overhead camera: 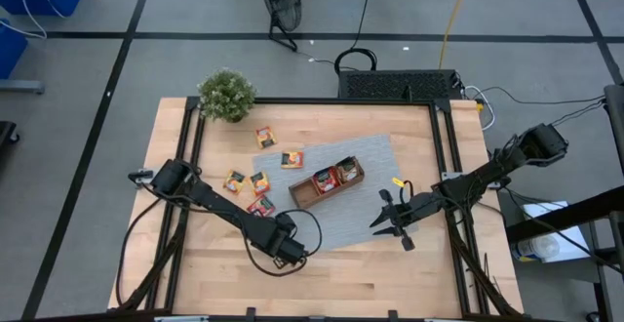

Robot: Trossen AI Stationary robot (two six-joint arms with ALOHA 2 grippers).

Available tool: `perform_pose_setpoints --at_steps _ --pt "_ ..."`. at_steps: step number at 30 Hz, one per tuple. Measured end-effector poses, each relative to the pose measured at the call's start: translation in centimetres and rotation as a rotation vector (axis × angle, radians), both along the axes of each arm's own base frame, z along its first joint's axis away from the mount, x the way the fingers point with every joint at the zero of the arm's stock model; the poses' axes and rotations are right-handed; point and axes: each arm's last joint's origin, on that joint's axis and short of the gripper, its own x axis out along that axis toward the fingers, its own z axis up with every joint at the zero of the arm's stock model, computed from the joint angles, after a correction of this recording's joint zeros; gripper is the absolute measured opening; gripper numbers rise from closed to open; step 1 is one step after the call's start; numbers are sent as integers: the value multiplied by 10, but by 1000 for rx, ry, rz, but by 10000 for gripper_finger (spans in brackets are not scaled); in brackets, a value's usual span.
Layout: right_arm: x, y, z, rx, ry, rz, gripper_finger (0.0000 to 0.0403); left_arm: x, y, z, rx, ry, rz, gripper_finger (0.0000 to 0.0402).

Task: Pick & Place Tea
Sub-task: Put the red tea bag into the middle section of the wooden organizer

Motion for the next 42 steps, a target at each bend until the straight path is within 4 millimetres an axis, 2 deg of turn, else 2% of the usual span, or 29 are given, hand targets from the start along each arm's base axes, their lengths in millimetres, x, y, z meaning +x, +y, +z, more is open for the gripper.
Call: perform_pose_setpoints --at_steps 5,6,9,13,17,20,27,30,33,37,42 --pt "0 0 0 0 0 0 91 1 -1 5 -6 26 -5 24" --pt "0 0 0 0 0 0 91 1 -1 7 -3 38 -5 16" --pt "0 0 0 0 0 0 91 4 -4 20 11 80 -26 16" --pt "0 0 0 0 0 0 91 13 -6 56 105 22 -76 10" --pt "0 0 0 0 0 0 91 34 5 86 282 -143 -162 11" --pt "0 0 0 -4 -1 1 91 52 20 98 374 -240 -217 10" --pt "0 0 0 -15 -7 7 91 99 74 100 425 -423 -313 10" --pt "0 0 0 -16 -7 7 91 112 96 95 424 -444 -346 11" --pt "0 0 0 -16 -7 7 91 117 114 90 421 -426 -347 11" --pt "0 0 -1 -20 1 7 91 122 129 78 411 -394 -348 10" --pt "-1 -1 -3 -29 18 4 91 131 132 66 378 -409 -390 15"
